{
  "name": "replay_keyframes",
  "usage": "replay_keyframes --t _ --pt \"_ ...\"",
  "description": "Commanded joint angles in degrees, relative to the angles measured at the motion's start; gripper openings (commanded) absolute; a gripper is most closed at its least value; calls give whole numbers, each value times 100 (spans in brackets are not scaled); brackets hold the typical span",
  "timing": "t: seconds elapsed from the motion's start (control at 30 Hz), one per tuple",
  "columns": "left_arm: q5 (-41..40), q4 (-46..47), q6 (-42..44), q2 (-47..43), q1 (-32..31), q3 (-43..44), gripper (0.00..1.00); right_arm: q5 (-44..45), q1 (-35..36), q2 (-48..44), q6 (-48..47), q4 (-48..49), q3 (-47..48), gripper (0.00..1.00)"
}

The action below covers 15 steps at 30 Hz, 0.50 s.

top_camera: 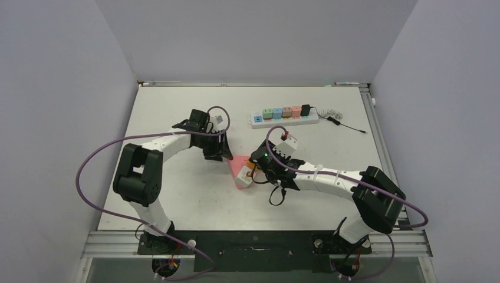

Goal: Pull the plug off the socket
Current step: Remove the plug from the socket.

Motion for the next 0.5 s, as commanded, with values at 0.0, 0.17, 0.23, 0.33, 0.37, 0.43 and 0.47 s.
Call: replay_keyframes --t 0.0,0.17,0.23,0.33,0.37,0.43,0.47 --pt "-90 501 143 -488 241 -29 56 -577 -218 -336 -430 418 -688 5" --pt "305 632 114 -512 355 -97 71 -745 -365 -593 -572 970 -1029 5" --pt "609 694 72 -425 351 -98 73 -834 -416 -612 -653 1097 -1066 5" --pt "818 813 23 -338 279 -122 75 -922 -445 -569 -657 1165 -1075 5" --pt "836 817 24 -317 248 -113 76 -945 -446 -556 -650 1186 -1078 5" --pt "840 780 49 -266 176 -103 77 -1004 -465 -518 -631 1210 -1071 5" --pt "855 762 59 -234 157 -93 78 -1032 -473 -497 -629 1213 -1065 5"
